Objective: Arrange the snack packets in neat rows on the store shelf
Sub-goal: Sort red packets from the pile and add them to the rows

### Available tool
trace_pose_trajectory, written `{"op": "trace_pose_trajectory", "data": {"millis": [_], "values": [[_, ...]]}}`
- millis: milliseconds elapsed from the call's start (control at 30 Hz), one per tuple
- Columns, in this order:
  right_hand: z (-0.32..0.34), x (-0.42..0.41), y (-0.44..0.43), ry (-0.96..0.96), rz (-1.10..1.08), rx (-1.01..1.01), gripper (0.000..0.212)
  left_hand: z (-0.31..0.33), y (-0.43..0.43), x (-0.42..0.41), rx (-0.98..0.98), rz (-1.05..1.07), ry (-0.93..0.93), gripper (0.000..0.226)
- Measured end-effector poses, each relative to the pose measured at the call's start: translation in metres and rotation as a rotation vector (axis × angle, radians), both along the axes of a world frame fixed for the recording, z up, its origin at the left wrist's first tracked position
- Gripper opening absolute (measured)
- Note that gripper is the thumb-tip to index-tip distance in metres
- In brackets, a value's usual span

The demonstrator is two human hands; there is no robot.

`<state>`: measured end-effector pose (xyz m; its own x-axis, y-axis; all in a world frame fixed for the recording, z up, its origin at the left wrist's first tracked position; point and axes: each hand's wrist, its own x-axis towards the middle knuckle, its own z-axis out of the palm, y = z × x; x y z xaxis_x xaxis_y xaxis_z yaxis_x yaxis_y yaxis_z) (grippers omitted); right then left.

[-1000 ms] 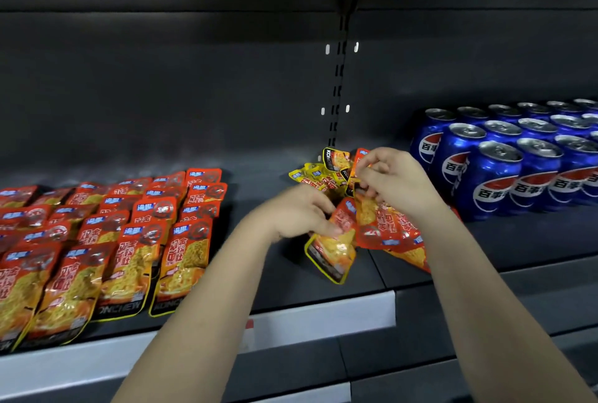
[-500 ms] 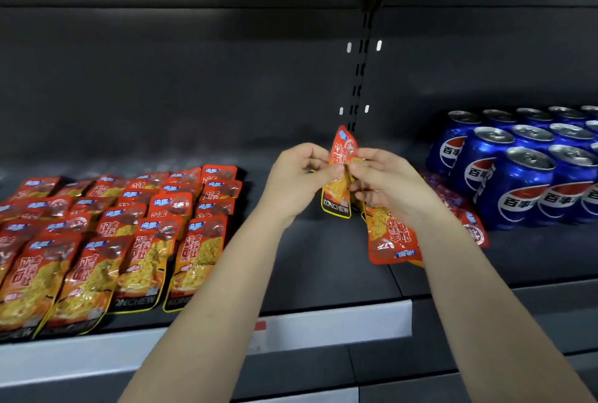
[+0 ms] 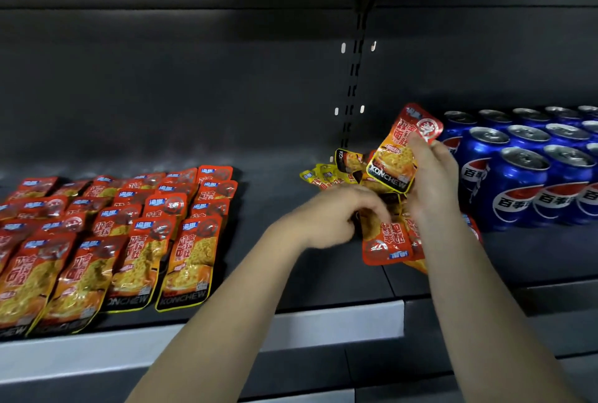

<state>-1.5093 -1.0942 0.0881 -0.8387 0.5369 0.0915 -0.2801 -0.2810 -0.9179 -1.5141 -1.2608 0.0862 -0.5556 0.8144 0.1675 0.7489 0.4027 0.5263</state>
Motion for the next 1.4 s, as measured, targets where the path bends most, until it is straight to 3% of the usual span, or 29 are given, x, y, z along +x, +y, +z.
{"op": "trace_pose_trajectory", "data": {"millis": [67,167,433,633,933,1067,1233,1400], "values": [[0.000,0.000,-0.001,0.020,-0.011,0.015,0.011,0.000,0.009,0.005,-0.066,-0.114,0.016,0.067],[-0.002,-0.001,-0.001,0.023,-0.018,0.037,0.009,-0.007,0.017,0.008,-0.182,-0.115,0.053,0.079],[-0.001,0.001,-0.002,-0.011,-0.011,0.079,0.017,-0.001,0.004,0.001,-0.360,0.109,0.145,0.066],[0.001,0.002,-0.007,-0.071,0.018,0.135,0.015,-0.002,-0.025,-0.003,-0.162,0.205,0.029,0.049],[0.007,-0.008,-0.036,-0.122,0.143,0.559,0.009,0.027,-0.105,-0.016,0.129,0.440,0.123,0.034],[0.016,-0.015,-0.057,-0.153,0.227,0.791,0.017,0.040,-0.145,-0.029,0.055,0.550,0.238,0.038],[0.031,-0.030,-0.091,-0.167,0.195,1.076,0.013,0.043,-0.181,-0.042,-0.011,0.710,0.288,0.017],[0.039,-0.054,-0.130,-0.264,0.295,1.299,0.033,0.038,-0.210,-0.052,-0.100,0.892,0.395,0.035]]}}
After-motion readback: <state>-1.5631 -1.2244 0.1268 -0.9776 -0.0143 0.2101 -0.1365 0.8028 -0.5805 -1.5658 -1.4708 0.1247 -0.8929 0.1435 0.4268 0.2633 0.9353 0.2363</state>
